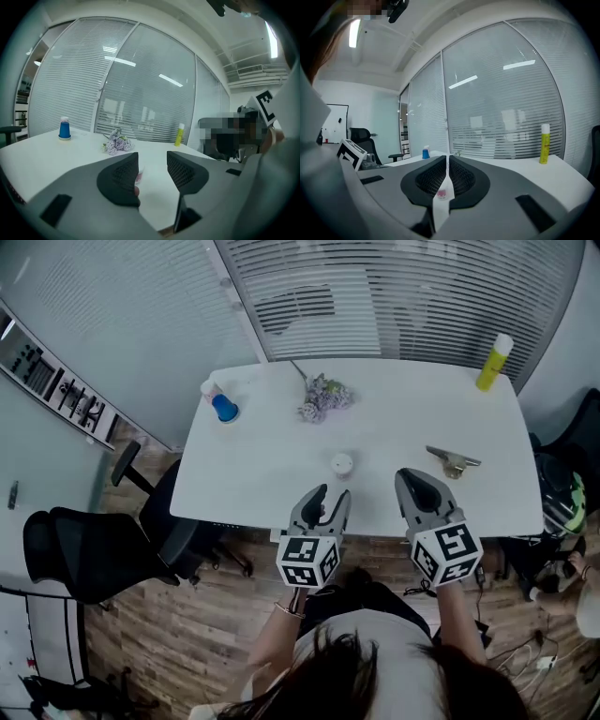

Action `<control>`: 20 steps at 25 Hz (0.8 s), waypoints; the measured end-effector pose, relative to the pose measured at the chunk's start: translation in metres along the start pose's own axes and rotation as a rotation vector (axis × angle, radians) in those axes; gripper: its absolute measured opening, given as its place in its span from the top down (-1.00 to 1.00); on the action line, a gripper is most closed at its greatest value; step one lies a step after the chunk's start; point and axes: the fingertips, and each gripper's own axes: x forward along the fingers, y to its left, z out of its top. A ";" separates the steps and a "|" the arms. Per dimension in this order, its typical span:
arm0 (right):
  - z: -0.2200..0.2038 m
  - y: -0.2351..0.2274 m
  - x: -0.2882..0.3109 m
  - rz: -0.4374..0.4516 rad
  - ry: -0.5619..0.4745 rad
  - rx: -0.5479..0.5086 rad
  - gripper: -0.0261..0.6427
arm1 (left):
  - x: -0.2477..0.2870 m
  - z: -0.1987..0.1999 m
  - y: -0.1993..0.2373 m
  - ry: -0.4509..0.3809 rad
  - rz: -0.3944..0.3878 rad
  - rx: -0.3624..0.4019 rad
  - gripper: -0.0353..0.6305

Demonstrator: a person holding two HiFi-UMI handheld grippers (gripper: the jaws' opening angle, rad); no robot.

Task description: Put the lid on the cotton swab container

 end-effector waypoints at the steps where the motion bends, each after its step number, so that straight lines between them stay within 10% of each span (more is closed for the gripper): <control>1: -0.001 -0.003 0.004 0.006 0.006 0.005 0.82 | 0.005 -0.005 0.003 0.009 0.009 -0.003 0.27; 20: -0.033 -0.032 0.055 -0.016 0.099 0.019 0.71 | 0.081 -0.079 0.039 0.150 0.065 0.021 0.07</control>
